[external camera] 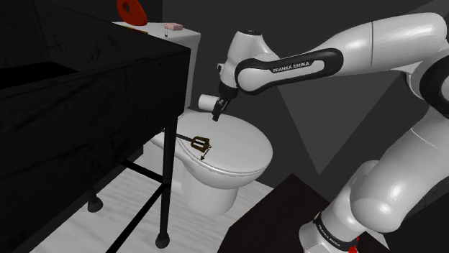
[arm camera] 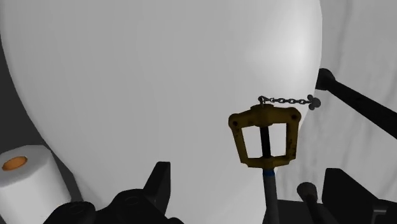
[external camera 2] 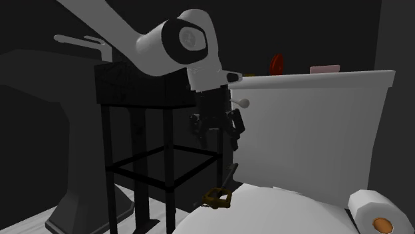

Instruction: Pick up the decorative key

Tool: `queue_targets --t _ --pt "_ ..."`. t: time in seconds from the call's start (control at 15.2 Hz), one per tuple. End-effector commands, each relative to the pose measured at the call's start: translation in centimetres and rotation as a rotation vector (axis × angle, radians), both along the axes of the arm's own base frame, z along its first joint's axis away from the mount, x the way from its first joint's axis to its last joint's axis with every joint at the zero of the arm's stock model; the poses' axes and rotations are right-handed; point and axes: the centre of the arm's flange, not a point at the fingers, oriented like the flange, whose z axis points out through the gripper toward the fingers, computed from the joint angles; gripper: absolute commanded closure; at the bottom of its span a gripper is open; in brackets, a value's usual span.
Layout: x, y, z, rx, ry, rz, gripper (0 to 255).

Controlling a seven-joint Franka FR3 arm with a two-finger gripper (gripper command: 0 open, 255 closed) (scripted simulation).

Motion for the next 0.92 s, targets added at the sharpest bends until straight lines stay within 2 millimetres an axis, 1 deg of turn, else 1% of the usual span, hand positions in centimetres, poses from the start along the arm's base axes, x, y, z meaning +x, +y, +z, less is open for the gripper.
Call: queue_targets --t 0.0,0.53,0.86 --pt "1.4 1.3 -1.6 -0.005 0.003 0.025 0" --pt "7.4 6.9 -8.4 -0.025 0.014 0.119 0" --pt "10.6 10.4 -12.5 -0.038 0.021 0.176 0"
